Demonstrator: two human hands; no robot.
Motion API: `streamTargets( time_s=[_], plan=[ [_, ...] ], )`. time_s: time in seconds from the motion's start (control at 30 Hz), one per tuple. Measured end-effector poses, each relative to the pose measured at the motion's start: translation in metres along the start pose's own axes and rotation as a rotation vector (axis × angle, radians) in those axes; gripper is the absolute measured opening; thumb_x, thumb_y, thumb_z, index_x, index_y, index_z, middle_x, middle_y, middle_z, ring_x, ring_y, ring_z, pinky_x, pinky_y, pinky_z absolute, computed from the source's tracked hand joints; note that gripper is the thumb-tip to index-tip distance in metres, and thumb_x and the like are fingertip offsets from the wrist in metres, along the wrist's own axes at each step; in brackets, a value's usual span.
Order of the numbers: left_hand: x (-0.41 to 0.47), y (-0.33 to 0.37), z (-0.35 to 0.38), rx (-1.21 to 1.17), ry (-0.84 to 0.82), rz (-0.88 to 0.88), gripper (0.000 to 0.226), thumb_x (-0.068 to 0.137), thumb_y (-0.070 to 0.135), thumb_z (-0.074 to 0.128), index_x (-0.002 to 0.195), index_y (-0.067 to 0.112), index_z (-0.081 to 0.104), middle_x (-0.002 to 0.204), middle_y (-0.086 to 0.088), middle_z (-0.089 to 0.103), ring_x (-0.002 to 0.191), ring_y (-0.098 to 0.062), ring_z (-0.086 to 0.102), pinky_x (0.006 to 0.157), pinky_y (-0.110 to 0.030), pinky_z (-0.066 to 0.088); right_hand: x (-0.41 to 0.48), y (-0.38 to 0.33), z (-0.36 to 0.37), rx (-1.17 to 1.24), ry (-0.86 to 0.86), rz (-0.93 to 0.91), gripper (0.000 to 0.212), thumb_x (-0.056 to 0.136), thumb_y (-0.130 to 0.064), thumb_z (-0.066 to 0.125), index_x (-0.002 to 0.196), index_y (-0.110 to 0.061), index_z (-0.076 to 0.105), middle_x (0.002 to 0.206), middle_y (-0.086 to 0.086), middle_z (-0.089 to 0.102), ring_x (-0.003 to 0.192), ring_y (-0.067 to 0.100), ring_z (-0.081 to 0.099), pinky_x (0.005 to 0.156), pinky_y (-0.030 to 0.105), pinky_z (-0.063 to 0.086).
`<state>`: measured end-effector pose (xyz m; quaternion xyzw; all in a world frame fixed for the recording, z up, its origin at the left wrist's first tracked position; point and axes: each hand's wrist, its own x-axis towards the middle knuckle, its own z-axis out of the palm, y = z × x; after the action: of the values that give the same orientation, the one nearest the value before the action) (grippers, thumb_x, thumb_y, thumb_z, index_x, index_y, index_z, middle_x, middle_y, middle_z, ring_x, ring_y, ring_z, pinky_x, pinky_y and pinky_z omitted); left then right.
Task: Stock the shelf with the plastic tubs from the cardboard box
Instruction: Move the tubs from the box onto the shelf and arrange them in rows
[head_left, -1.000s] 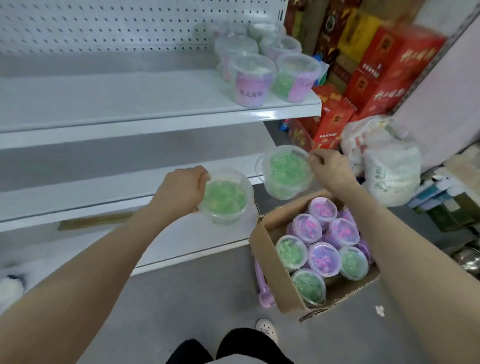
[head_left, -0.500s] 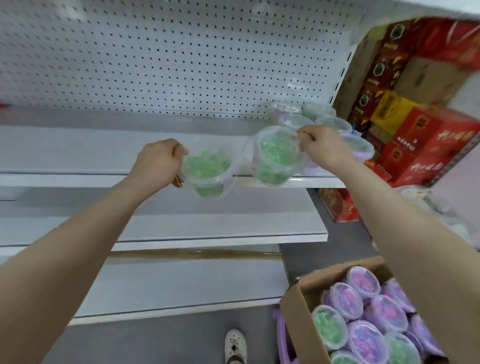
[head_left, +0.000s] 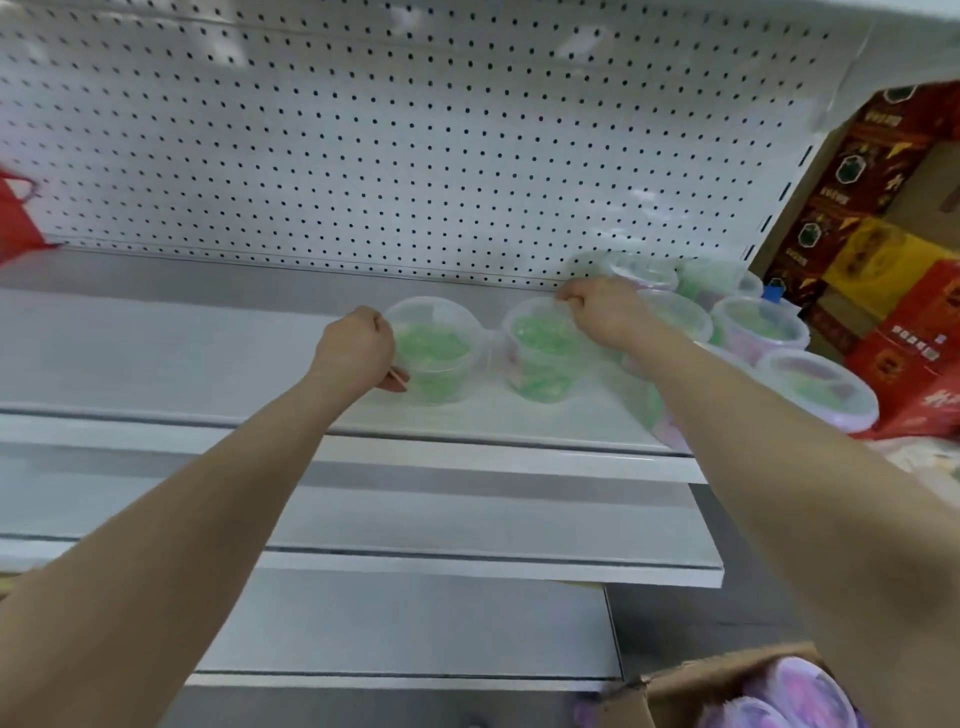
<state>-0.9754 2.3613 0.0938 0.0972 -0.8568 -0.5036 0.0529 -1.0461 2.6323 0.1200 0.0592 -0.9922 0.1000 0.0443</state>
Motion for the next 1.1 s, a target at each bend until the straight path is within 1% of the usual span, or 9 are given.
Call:
streamTargets(
  time_s=[0.1, 0.17, 0.27, 0.4, 0.57, 0.7, 0.8, 0.93, 1.1],
  plan=[
    [0.004, -0.004, 0.004, -0.034, 0.021, -0.011, 0.037, 0.097, 0.017, 0.028, 0.130, 0.014, 0.044, 0.071, -0.011, 0.063, 0.064, -0.036, 0.070, 0.072, -0.045, 0.059, 0.008, -0.001, 0.013, -0.006, -0.003, 0.018, 0.053, 0.087, 0.000, 0.041, 0.133, -0.024, 0.053, 0.131, 0.008, 0.059, 0.114, 0.029, 0.056, 0.089, 0.029, 0.045],
    [0.005, -0.009, 0.004, -0.033, 0.033, 0.021, 0.036, 0.097, 0.021, 0.028, 0.128, 0.022, 0.047, 0.077, -0.008, 0.063, 0.063, -0.035, 0.070, 0.071, -0.045, 0.059, 0.005, -0.005, 0.016, -0.011, 0.097, -0.023, 0.054, 0.084, -0.003, 0.043, 0.131, -0.026, 0.056, 0.124, 0.009, 0.063, 0.113, 0.032, 0.056, 0.094, 0.036, 0.047],
    [0.003, -0.016, 0.002, -0.011, 0.048, 0.085, 0.035, 0.098, 0.024, 0.028, 0.123, 0.023, 0.051, 0.090, -0.008, 0.063, 0.063, -0.033, 0.070, 0.070, -0.043, 0.060, -0.017, -0.019, 0.015, -0.067, 0.316, -0.145, 0.030, 0.087, -0.030, 0.048, 0.110, -0.024, 0.066, 0.106, 0.006, 0.066, 0.108, 0.033, 0.054, 0.092, 0.041, 0.043],
    [-0.007, -0.019, -0.002, 0.105, 0.034, 0.162, 0.052, 0.078, 0.024, 0.028, 0.126, 0.027, 0.050, 0.089, -0.012, 0.066, 0.068, -0.029, 0.070, 0.073, -0.038, 0.058, -0.047, -0.035, 0.021, -0.252, 0.254, -0.218, 0.052, 0.081, -0.065, 0.050, 0.109, -0.024, 0.066, 0.107, 0.001, 0.064, 0.113, 0.028, 0.049, 0.094, 0.041, 0.034],
    [-0.003, -0.035, 0.000, 0.512, 0.142, 0.381, 0.054, 0.085, 0.000, 0.042, 0.134, 0.020, 0.048, 0.094, -0.016, 0.064, 0.088, -0.036, 0.058, 0.073, -0.039, 0.045, -0.056, -0.022, 0.018, -0.271, 0.217, -0.180, 0.038, 0.088, -0.046, 0.056, 0.120, -0.027, 0.064, 0.123, 0.000, 0.061, 0.120, 0.028, 0.044, 0.095, 0.038, 0.031],
    [0.000, -0.042, 0.001, 0.485, 0.236, 0.506, 0.050, 0.081, -0.004, 0.044, 0.127, 0.012, 0.058, 0.108, -0.022, 0.052, 0.096, -0.039, 0.049, 0.082, -0.048, 0.047, -0.046, -0.005, 0.014, -0.251, 0.174, -0.139, 0.036, 0.090, -0.027, 0.060, 0.126, -0.031, 0.060, 0.125, -0.001, 0.063, 0.121, 0.026, 0.043, 0.094, 0.037, 0.030],
    [0.004, -0.034, 0.003, 0.435, 0.196, 0.534, 0.049, 0.082, 0.021, 0.037, 0.121, 0.004, 0.061, 0.119, -0.019, 0.050, 0.102, -0.038, 0.052, 0.088, -0.045, 0.047, -0.027, 0.004, 0.017, -0.243, 0.179, -0.103, 0.043, 0.088, -0.012, 0.059, 0.126, -0.030, 0.058, 0.115, 0.009, 0.065, 0.120, 0.027, 0.044, 0.094, 0.037, 0.028],
    [0.010, -0.024, 0.008, 0.589, 0.083, 0.547, 0.079, 0.079, 0.067, 0.031, 0.125, 0.008, 0.057, 0.128, -0.012, 0.049, 0.113, -0.033, 0.048, 0.097, -0.040, 0.041, 0.009, 0.007, 0.016, -0.277, 0.129, -0.059, 0.048, 0.088, -0.005, 0.051, 0.128, -0.031, 0.053, 0.122, 0.016, 0.056, 0.124, 0.028, 0.042, 0.102, 0.038, 0.028],
    [0.027, -0.015, 0.015, 0.644, 0.007, 0.567, 0.094, 0.071, 0.078, 0.029, 0.135, 0.012, 0.048, 0.143, -0.010, 0.044, 0.130, -0.029, 0.038, 0.109, -0.035, 0.029, 0.061, 0.014, 0.014, -0.296, 0.004, -0.032, 0.038, 0.092, -0.018, 0.050, 0.126, -0.035, 0.048, 0.140, 0.014, 0.046, 0.138, 0.023, 0.032, 0.106, 0.039, 0.023]
  ],
)
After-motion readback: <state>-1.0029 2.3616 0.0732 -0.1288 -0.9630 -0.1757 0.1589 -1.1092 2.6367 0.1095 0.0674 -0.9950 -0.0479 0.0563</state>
